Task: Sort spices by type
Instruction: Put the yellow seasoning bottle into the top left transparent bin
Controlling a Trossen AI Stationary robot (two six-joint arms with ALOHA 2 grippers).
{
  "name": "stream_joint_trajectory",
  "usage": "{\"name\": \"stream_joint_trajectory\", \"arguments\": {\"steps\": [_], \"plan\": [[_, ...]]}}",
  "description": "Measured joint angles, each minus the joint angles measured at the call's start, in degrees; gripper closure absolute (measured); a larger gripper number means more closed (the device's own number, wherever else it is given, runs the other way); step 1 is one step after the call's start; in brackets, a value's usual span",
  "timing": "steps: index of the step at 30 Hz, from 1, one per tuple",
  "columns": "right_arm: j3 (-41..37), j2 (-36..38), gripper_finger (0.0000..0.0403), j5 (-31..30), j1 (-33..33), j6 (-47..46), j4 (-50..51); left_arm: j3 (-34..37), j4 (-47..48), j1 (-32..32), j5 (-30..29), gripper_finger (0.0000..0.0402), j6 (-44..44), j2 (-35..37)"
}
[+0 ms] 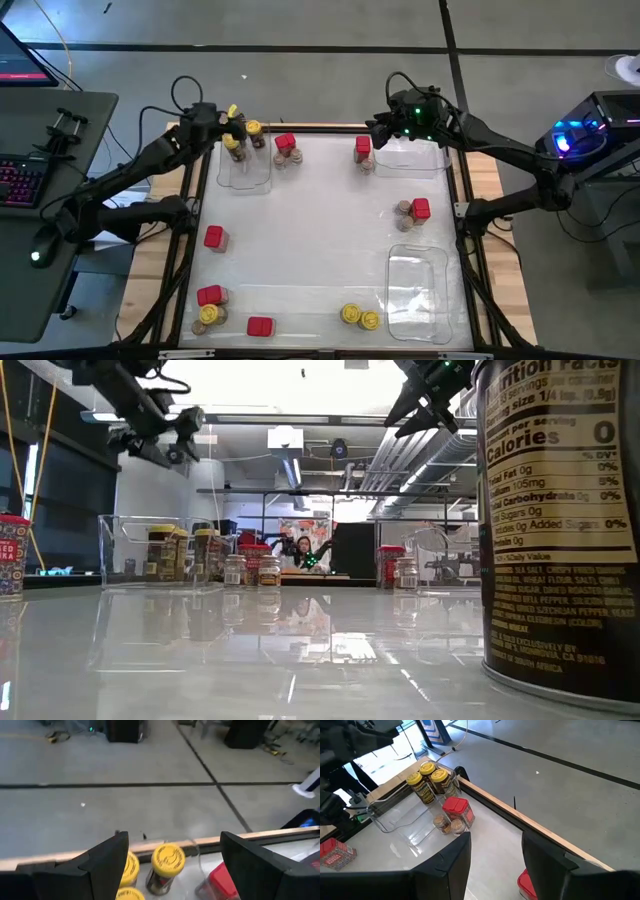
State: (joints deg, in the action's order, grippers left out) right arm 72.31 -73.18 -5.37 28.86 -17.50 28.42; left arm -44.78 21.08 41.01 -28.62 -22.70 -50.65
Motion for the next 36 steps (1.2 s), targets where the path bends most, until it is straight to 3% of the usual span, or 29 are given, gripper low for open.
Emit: {"name": "stream_joint_trajectory", "arguments": {"steps": [4,6,11,18,24,29,36], "plan": [[0.0,0.5,0.0231,0.6,0.0,1.1,-1.4,-1.7,-0.9,-1.7,2.3,0.0102,4.1,0.0],[0.0,0.7,0.0231,1.9,0.0,2.0,-3.3,-1.7,-3.6,-3.3,6.2,0.0102,4.8,-0.2],[0.0,1.3,0.0231,5.4,0.0,3.5,-9.0,-1.7,-14.6,-10.7,26.1,0.0102,3.6,-5.8],[0.0,2.2,0.0231,5.4,0.0,3.0,-13.4,-3.5,-28.1,-23.0,45.2,0.0102,11.4,-22.9],[0.0,3.7,0.0231,5.8,0.0,-3.6,-13.4,-13.0,-27.5,-31.5,62.0,0.0102,20.8,-35.7],[0.0,5.1,0.0231,10.7,0.0,-7.6,-13.0,-22.1,-24.4,-38.3,63.5,0.0102,27.0,-43.5],[0.0,7.9,0.0231,20.6,-0.4,-7.0,-12.1,-30.7,-21.3,-46.6,51.6,0.0102,29.2,-52.8]]}}
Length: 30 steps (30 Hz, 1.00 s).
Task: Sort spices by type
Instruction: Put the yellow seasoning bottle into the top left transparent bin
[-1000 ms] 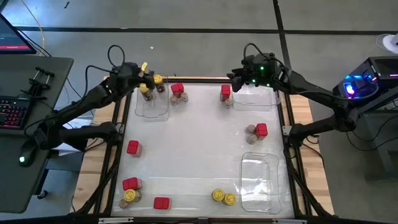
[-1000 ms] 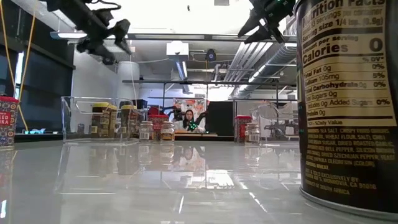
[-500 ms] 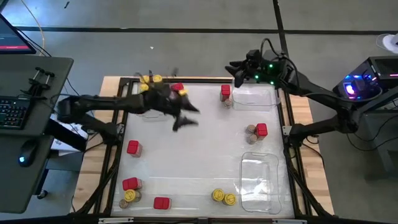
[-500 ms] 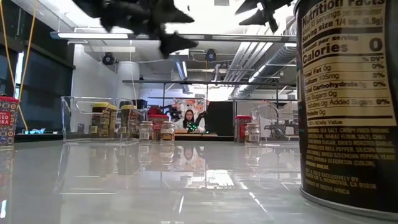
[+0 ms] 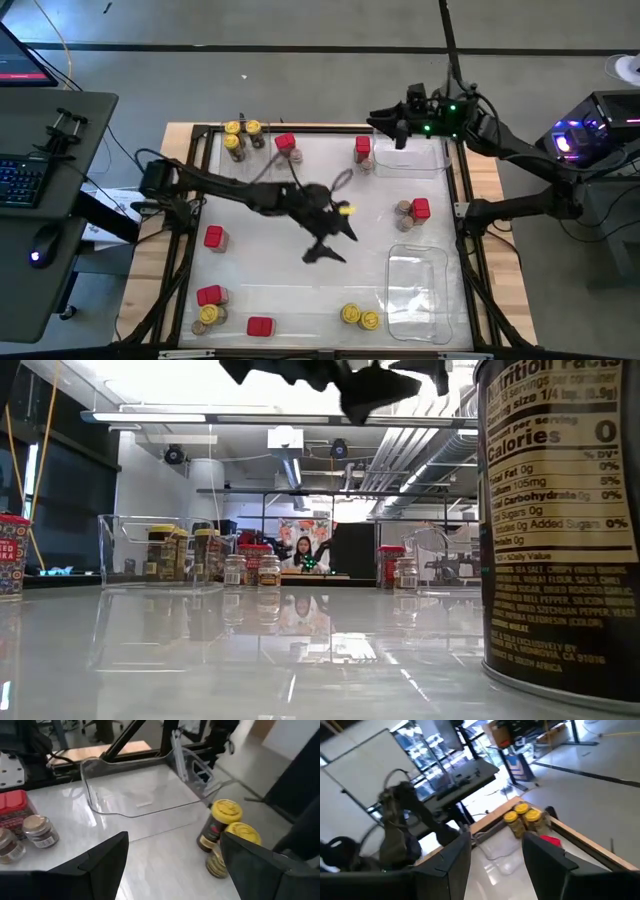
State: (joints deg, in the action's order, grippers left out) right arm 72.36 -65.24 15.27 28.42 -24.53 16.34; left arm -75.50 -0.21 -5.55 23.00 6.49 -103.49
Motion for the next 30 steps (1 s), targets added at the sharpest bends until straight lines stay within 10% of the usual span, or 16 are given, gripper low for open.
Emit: {"name": "stream_joint_trajectory", "arguments": {"steps": [30], "plan": [[0.0,1.9,0.0231,-0.3,-1.2,3.6,4.5,-3.5,-5.3,-14.6,-4.0,0.0102,7.3,-11.6]]}}
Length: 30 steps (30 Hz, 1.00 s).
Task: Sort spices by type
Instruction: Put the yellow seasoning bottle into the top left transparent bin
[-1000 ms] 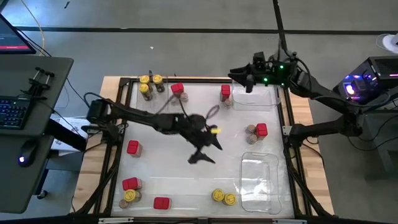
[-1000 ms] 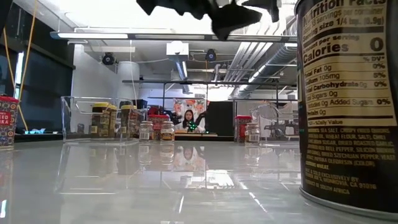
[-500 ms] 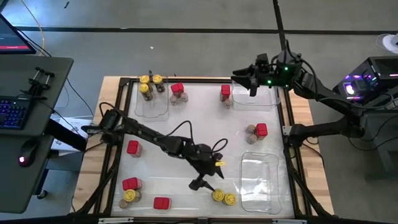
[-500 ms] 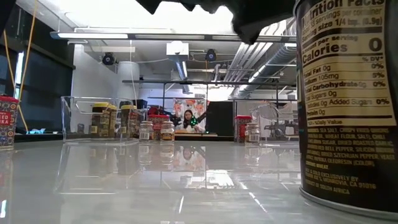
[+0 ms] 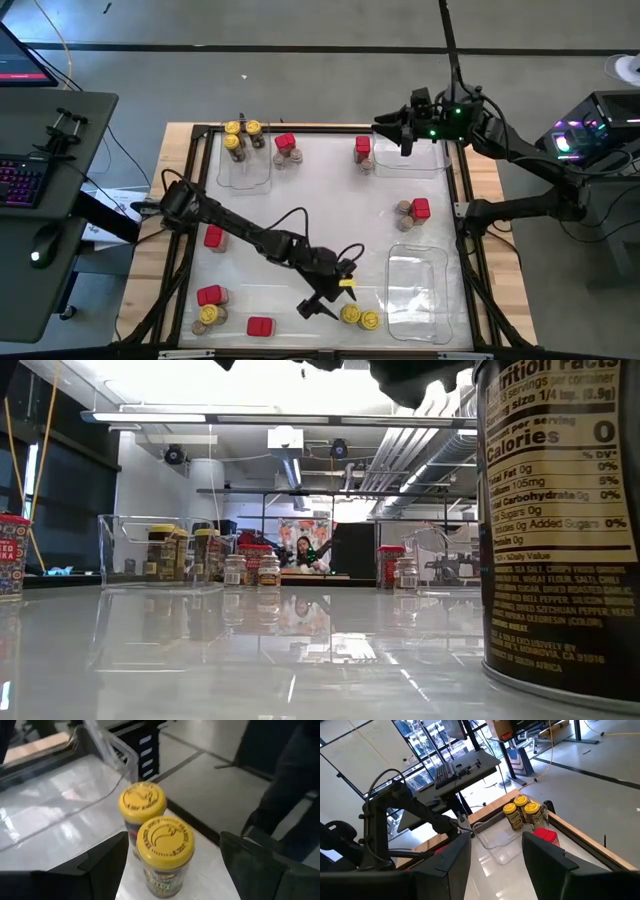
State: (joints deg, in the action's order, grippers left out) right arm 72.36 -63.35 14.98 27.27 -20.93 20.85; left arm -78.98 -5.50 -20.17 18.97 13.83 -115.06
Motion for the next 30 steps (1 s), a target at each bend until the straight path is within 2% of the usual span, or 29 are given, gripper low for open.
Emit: {"name": "stream_joint_trajectory", "arguments": {"steps": [5,19,23,30], "plan": [[0.0,0.0,0.0231,0.0,0.0,-0.1,0.5,0.0,-0.9,-0.3,-4.1,0.0102,-1.6,0.0],[0.0,0.0,0.0231,0.0,0.0,0.5,0.8,0.0,-4.9,-0.7,-4.9,0.0102,-2.2,-0.5],[0.0,0.0,0.0231,0.0,0.0,0.5,0.8,0.0,-4.9,-0.7,-7.5,0.0102,-1.9,-2.5],[0.0,0.0,0.0231,-0.6,0.0,0.4,1.7,-2.2,-6.4,-1.4,-7.6,0.0102,0.2,-5.1]]}}
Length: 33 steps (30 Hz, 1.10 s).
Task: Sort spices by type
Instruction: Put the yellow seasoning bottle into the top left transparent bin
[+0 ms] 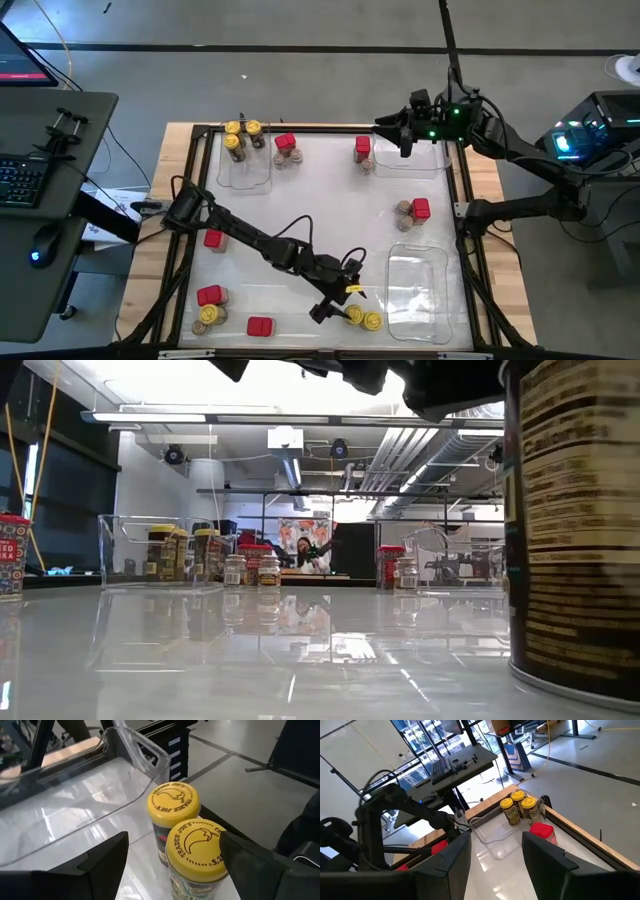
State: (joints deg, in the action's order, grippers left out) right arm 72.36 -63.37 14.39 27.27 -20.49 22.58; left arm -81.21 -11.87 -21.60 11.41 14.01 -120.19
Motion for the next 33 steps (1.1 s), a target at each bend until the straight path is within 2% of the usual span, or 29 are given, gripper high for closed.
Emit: {"name": "stream_joint_trajectory", "arguments": {"steps": [17,23,33], "plan": [[0.0,0.0,0.0231,-0.6,0.0,0.5,0.8,0.1,-1.8,-0.2,2.4,0.0102,-5.3,1.1],[0.0,0.0,0.0231,-0.6,0.0,0.5,0.7,0.1,0.5,-1.4,3.1,0.0102,-4.4,0.5],[0.0,0.0,0.0231,-0.9,0.0,0.6,1.2,0.2,-1.7,-1.6,-0.9,0.0102,-3.9,-1.7]]}}
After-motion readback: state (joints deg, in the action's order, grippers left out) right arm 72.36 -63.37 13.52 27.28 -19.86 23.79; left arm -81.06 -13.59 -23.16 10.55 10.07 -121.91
